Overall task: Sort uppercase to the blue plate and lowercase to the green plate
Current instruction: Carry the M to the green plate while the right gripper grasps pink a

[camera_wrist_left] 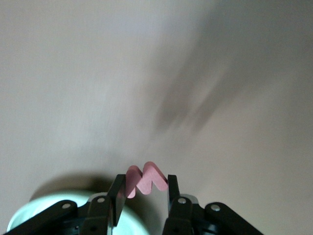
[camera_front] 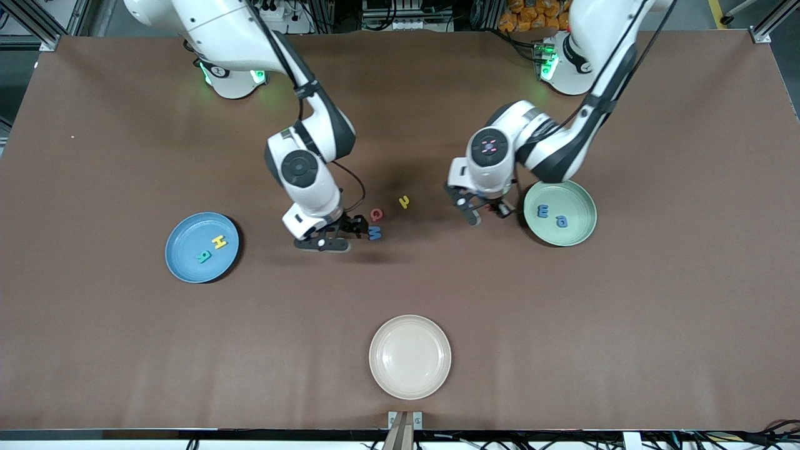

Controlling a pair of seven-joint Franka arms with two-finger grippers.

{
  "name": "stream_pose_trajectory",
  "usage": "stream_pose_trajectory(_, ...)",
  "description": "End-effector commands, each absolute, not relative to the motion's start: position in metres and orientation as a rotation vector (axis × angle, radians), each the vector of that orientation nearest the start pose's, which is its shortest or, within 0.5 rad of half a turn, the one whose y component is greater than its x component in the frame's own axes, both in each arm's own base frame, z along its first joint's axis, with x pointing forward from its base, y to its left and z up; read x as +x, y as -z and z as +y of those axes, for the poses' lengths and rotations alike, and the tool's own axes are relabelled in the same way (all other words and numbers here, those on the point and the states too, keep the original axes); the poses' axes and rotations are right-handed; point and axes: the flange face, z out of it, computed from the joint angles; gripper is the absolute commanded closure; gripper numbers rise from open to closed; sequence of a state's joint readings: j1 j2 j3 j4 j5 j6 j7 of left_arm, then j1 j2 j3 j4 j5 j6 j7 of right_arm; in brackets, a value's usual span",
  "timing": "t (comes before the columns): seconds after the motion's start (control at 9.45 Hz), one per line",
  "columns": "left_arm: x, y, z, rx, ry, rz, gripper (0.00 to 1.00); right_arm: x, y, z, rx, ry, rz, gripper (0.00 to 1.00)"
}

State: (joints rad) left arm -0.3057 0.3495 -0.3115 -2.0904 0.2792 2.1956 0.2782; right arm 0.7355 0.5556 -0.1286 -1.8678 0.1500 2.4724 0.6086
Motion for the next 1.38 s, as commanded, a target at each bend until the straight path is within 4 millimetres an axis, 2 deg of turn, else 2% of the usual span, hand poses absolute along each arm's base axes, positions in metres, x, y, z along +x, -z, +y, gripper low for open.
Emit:
stream_pose_trajectory(0.0,0.443,-0.265,-0.264,-2.512,-0.32,1.623,0.68,0.514,-0.214,0.396,-3.091,0.04,0.218,0.0)
stream_pose_trajectory(0.21,0.446,-0.267,-0.221,-2.483,-0.347,1.671,0.68,0.497,-0.196,0.412,-3.109,0.009,0.22,0.0)
stream_pose_trajectory(0.42,0.459,-0.256,-0.173,-2.472,-0.318,1.754,0.68,0.487,-0.183,0.432,-3.117,0.003,0.243,0.0)
stream_pose_trajectory(0.53,0.463,-0.248,-0.159,-2.462,-0.296,1.799,0.69,0.481,-0.181,0.438,-3.119,0.0,0.245,0.0)
stream_pose_trajectory(0.64,0.465,-0.239,-0.146,-2.475,-0.292,1.802,0.72,0.477,-0.18,0.442,-3.118,-0.001,0.253,0.0)
stream_pose_trajectory(0.74,0.465,-0.232,-0.142,-2.488,-0.297,1.801,0.82,0.474,-0.177,0.444,-3.116,-0.013,0.259,0.0)
stream_pose_trajectory(0.95,0.455,-0.212,-0.141,-2.545,-0.259,1.793,0.89,0.47,-0.175,0.449,-3.106,-0.028,0.271,0.0)
stream_pose_trajectory(1.06,0.449,-0.202,-0.141,-2.555,-0.259,1.798,0.91,0.469,-0.172,0.449,-3.109,-0.031,0.271,0.26)
stream_pose_trajectory(1.16,0.442,-0.196,-0.137,-2.562,-0.262,1.797,0.92,0.465,-0.169,0.452,-3.108,-0.024,0.258,0.79)
stream_pose_trajectory(1.27,0.435,-0.192,-0.134,-2.569,-0.257,1.793,0.89,0.462,-0.164,0.454,-3.106,-0.011,0.252,1.0)
